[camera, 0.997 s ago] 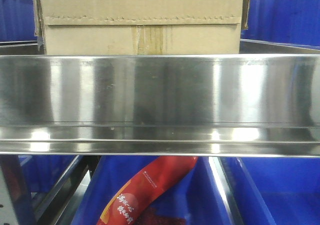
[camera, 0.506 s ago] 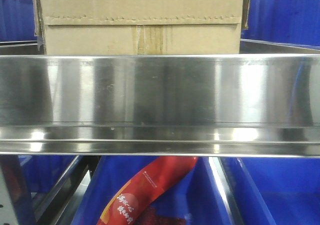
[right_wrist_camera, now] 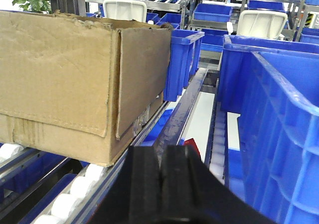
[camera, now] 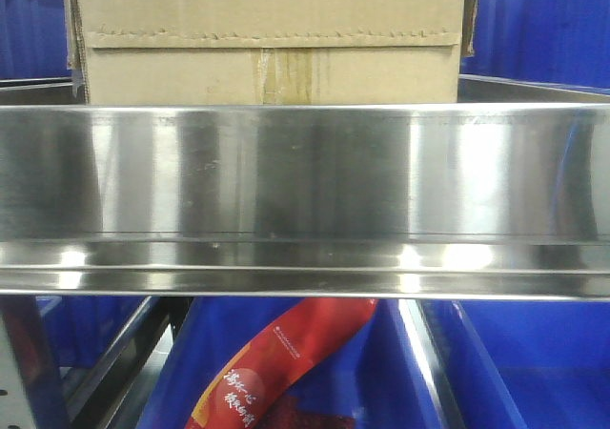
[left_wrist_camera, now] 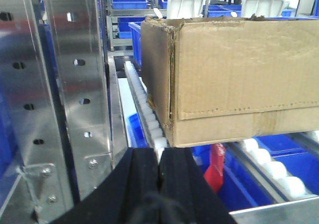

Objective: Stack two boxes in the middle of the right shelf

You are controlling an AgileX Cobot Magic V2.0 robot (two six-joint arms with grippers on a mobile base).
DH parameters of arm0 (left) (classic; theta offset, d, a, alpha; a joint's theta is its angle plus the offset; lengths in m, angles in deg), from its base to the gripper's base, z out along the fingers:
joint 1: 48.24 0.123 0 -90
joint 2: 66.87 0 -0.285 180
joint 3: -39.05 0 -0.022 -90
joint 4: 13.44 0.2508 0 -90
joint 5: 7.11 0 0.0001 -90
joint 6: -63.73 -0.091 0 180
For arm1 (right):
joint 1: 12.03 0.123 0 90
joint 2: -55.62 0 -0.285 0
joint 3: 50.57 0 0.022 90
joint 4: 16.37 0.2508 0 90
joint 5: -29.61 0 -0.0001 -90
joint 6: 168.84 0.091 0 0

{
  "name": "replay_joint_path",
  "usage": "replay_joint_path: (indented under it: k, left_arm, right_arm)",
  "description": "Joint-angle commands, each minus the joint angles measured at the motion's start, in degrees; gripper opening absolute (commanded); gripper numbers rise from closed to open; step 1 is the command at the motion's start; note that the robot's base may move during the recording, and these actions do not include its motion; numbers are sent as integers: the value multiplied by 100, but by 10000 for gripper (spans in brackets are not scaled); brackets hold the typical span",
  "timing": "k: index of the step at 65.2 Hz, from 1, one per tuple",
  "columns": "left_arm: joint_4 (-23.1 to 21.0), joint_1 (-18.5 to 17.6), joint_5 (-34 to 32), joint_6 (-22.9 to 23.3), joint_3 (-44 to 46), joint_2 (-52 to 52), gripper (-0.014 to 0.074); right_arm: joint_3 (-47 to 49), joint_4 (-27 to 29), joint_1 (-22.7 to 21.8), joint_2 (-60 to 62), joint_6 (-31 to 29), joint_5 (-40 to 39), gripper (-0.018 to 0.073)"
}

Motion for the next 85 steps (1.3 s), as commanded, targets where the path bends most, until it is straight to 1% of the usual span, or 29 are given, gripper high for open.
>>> replay_joint_path:
  k: [1,5,12,17,20,26,36,39,40,42,53,85]
  left_arm:
    - [-175,255,-237,14,-144,-144,-111]
    - [-414,541,-428,-105,-364,-322,-111]
    - [-732,1055,-818,-621,-917,-706,-111]
    - [-774,1303,-1146,-648,-1370,-950,-111]
    - [-871,1375,-1303,-648,-1627,-1094,-111]
    - [-871,1424,-1762,-648,-2215,-1314,-111]
    - [-871,1412,-2986,-648,-3251,-1314,-111]
    - [-871,1412,-3414,-648,-3302,-1314,-111]
    - [-871,1412,-3151,-648,-3302,-1314,-111]
    - [-871,1402,-3051,-648,-3302,-1314,-111]
    - [-871,1404,-3223,-648,-3302,-1314,-111]
    - [-871,1404,-3223,-648,-3302,-1314,-111]
  right_arm:
    - [-26,-46,-13,32,-35,-152,-162]
    - [-26,-46,-13,32,-35,-152,-162]
    - [-26,-46,-13,32,-35,-152,-162]
    - [-26,-46,-13,32,-35,-152,-162]
    - [-26,-46,-13,32,-35,-152,-162]
    - [-26,-46,-13,32,-35,-152,-162]
    - [-26,-46,-13,43,-35,-127,-162]
    - [-26,-46,-13,43,-35,-127,-162]
    - [-26,-46,-13,43,-35,-127,-162]
    - [-26,-46,-13,43,-35,-127,-162]
    - [-26,-46,-13,43,-35,-139,-162]
    - [-26,-46,-13,43,-35,-139,-162]
